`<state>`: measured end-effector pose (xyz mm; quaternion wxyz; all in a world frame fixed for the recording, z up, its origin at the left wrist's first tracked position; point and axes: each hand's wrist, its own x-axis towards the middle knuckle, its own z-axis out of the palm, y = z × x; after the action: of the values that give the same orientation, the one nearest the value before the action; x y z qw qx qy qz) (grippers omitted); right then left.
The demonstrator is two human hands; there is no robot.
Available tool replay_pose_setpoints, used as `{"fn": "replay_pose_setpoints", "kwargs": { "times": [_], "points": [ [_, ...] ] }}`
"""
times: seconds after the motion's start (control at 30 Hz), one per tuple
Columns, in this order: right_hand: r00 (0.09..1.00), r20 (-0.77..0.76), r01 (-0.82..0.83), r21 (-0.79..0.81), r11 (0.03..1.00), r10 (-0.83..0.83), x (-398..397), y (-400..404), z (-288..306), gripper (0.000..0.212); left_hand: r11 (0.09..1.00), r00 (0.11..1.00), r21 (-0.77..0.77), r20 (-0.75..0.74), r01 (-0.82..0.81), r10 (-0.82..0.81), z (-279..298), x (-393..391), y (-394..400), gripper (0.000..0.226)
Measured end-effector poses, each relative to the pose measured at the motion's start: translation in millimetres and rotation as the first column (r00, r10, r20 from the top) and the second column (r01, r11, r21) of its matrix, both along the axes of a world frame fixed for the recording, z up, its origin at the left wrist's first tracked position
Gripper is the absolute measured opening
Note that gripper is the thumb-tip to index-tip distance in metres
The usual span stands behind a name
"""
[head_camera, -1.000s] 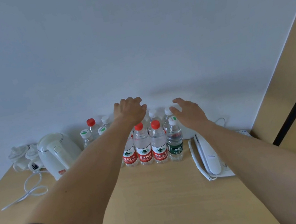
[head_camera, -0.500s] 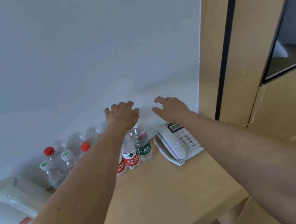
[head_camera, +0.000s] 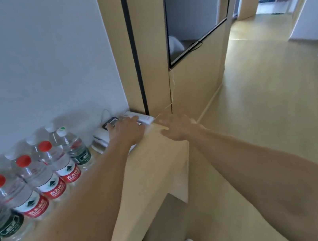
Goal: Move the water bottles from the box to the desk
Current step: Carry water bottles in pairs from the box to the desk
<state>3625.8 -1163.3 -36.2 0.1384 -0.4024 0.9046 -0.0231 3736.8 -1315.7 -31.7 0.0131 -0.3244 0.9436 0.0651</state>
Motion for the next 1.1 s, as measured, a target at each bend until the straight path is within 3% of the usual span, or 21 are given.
{"fn": "replay_pose_setpoints", "kwargs": {
  "times": [0.23, 0.57, 0.8, 1.1],
  "points": [
    [0.955, -0.020, 0.296, 0.046, 0.954, -0.295, -32.7, 126.2, -12.5, 0.061, 0.955, 0.953, 0.036, 0.070, 0.294, -0.296, -12.8, -67.3, 99.4, 0.054],
    [0.815, -0.011, 0.577, 0.092, 0.812, -0.579, -70.5, 290.8, -14.9, 0.063, 0.840, 0.831, 0.082, 0.120, 0.537, -0.543, -21.5, -169.9, 251.5, 0.059],
    [0.756, 0.011, 0.638, 0.210, 0.741, -0.654, -106.3, 394.9, -36.4, 0.071, 0.775, 0.762, 0.132, 0.140, 0.618, -0.632, -57.2, -227.6, 361.6, 0.056],
    [0.710, 0.110, 0.653, 0.269, 0.708, -0.696, -169.3, 478.7, -73.0, 0.072, 0.752, 0.732, 0.177, 0.172, 0.635, -0.659, -89.0, -300.1, 442.9, 0.057]
  ]
}}
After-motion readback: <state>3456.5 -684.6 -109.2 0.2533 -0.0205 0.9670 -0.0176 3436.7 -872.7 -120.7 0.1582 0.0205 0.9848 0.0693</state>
